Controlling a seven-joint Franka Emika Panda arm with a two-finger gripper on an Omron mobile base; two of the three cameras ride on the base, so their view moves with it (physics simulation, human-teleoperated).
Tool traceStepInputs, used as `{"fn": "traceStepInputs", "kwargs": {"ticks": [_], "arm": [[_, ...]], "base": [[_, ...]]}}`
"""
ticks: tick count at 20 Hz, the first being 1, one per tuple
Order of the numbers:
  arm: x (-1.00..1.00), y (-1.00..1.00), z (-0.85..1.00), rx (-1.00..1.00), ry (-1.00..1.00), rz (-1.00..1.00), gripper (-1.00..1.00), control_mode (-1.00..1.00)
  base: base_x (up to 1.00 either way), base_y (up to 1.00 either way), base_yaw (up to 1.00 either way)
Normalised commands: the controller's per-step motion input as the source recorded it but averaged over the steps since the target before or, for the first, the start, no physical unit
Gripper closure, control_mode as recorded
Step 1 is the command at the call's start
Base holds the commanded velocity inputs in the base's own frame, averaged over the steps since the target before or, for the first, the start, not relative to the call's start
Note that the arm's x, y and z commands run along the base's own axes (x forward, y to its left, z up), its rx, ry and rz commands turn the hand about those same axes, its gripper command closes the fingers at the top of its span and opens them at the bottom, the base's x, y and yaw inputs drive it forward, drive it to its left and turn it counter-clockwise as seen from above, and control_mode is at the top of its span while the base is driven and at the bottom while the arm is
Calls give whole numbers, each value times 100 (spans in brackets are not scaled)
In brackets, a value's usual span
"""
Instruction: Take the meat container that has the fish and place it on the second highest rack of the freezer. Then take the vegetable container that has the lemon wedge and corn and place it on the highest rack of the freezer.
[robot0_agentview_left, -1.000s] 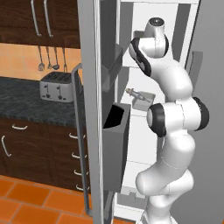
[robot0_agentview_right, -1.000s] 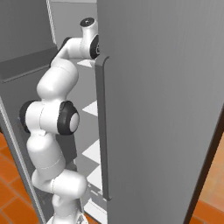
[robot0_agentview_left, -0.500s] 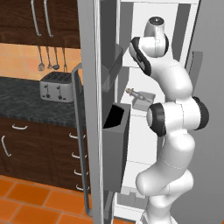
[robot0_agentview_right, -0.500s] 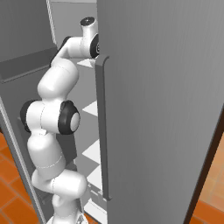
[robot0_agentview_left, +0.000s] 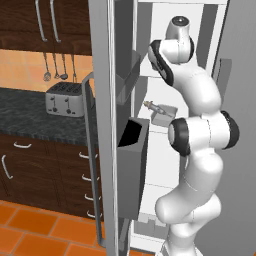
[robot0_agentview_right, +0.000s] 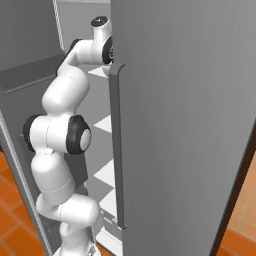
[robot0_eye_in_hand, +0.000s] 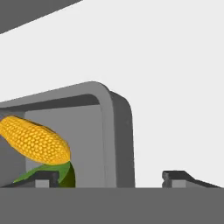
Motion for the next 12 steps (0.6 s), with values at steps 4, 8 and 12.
{"fn": "traceStepInputs", "kwargs": {"ticks": [4,8,12], "arm": [[-91,2,12,-2,-36,0,-100,-100],[-100,14,3,0,-23,0,-100,-100],[-100,7,4,0,-14,0,-100,-100]], "base": [[0,0,0],[0,0,0],[0,0,0]]}}
